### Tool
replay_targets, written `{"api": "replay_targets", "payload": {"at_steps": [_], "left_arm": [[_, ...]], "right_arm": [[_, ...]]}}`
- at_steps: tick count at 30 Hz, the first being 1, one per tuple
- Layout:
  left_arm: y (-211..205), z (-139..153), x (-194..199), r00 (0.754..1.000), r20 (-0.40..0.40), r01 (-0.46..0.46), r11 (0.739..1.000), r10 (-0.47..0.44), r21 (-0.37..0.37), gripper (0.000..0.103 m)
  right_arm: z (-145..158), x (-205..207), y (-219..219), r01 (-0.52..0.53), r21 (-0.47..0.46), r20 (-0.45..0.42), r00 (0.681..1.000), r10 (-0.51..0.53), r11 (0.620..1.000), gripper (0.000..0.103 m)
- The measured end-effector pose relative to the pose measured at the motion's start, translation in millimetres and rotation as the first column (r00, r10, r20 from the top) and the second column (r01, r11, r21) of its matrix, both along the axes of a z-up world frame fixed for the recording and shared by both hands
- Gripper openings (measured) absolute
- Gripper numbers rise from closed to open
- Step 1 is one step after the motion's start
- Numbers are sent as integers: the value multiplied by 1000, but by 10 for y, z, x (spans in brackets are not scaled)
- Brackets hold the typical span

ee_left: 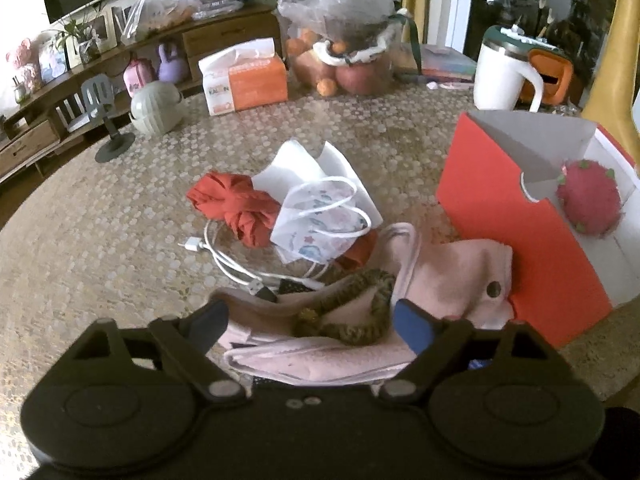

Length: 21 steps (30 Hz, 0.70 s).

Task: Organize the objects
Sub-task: 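Move the left gripper back to the pile and grasp the brown beaded string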

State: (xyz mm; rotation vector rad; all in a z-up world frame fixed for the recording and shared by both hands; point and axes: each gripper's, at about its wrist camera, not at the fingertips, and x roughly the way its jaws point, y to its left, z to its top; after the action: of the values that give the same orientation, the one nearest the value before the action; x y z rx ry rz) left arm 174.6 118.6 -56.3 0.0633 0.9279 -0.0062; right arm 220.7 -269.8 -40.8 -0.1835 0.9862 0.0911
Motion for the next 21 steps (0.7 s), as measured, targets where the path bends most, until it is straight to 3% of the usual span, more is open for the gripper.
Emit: {"api": "replay_targets", "payload": {"at_steps": [4,7,9,13,16,21], "left_arm": [[-114,-115,-17,1000,5,15,999,-15,41,78],[-153,-205,-37,1000,-1,20,999,-20,44,65],[-132,-258,-36,1000,-15,5,1000,-5,22,57],[-34,-309,-59,999,-27,-33,996,31,-77,50],[-19,-314,-75,999,-26,-37,994,35,-99,44],[-53,-287,-96,1000,-12,-14,994,13,-108,19]], "right_arm": [[1,-1,9,-2,-3,1,1000,2,1000,10],[2,-9,31,-4,-6,3,1000,4,1000,9],[5,-9,45,-6,-7,5,1000,6,1000,9],[4,-9,51,-7,-4,3,1000,7,1000,9],[-5,-9,57,-10,-4,2,1000,10,1000,9],[-16,-8,51,-11,-2,2,1000,11,1000,9]]}}
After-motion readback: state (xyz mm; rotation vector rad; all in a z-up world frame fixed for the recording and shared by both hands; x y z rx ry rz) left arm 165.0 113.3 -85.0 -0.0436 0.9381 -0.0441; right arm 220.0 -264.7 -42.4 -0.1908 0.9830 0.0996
